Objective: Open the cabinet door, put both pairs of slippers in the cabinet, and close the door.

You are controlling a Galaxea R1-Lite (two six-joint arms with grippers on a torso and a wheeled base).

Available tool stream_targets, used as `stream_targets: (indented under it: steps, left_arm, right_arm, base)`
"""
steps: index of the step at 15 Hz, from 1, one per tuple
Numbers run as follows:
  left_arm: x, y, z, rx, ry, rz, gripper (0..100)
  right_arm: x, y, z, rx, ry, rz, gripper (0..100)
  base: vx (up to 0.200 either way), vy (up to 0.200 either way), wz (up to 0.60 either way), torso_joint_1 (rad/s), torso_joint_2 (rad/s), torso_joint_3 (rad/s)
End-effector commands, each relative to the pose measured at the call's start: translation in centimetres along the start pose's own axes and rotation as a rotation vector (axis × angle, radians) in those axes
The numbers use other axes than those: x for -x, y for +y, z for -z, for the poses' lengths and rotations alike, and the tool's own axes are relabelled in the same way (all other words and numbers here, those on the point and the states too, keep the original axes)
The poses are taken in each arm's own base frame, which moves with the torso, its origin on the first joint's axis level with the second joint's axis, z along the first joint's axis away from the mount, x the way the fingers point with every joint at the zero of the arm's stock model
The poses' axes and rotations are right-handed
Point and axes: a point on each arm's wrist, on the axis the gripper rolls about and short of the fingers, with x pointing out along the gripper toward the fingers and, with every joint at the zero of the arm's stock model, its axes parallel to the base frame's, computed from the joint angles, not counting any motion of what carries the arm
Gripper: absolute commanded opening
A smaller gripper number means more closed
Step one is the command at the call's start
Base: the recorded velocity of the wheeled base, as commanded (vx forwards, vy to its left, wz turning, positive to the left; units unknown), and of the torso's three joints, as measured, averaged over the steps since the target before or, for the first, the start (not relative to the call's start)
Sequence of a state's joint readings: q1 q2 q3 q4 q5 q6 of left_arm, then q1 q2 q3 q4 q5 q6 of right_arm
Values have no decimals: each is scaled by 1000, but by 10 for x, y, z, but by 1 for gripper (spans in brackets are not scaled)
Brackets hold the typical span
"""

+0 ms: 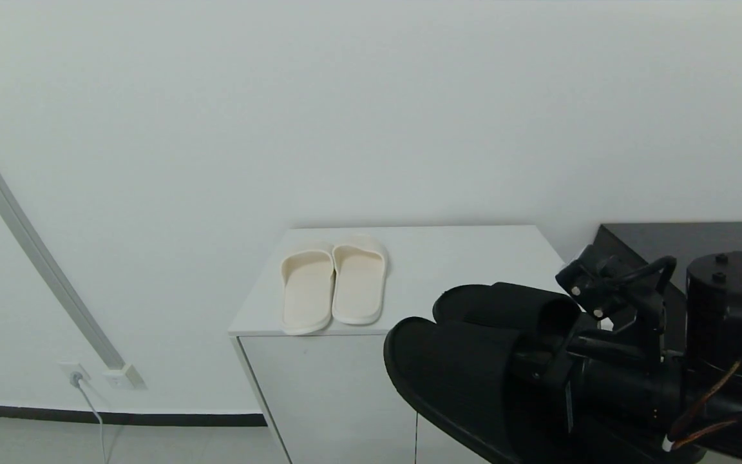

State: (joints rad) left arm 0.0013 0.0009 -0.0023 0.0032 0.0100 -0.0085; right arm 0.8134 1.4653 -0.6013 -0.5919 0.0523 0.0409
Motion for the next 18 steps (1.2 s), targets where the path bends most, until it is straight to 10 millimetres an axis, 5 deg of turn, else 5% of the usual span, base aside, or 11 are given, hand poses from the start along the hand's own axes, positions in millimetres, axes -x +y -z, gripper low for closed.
stream_targets:
  steps: [1, 4, 18]
  left_arm:
    - [0, 0, 0, 1, 1, -1, 0]
    - [0, 0, 0, -1, 0, 1, 0]
    - [0, 0, 0, -2, 0, 1, 0]
  right_arm:
    - [1, 0, 3, 1, 9, -1, 0]
    - [0, 0, 7, 0, 27, -6, 0]
    - [-5, -1, 21, 1, 87, -5, 0]
  base:
    - [-200, 0, 0, 2, -2, -7]
    - [-200, 0, 0, -10, -1, 5]
    - [0, 0, 0, 0, 0, 0]
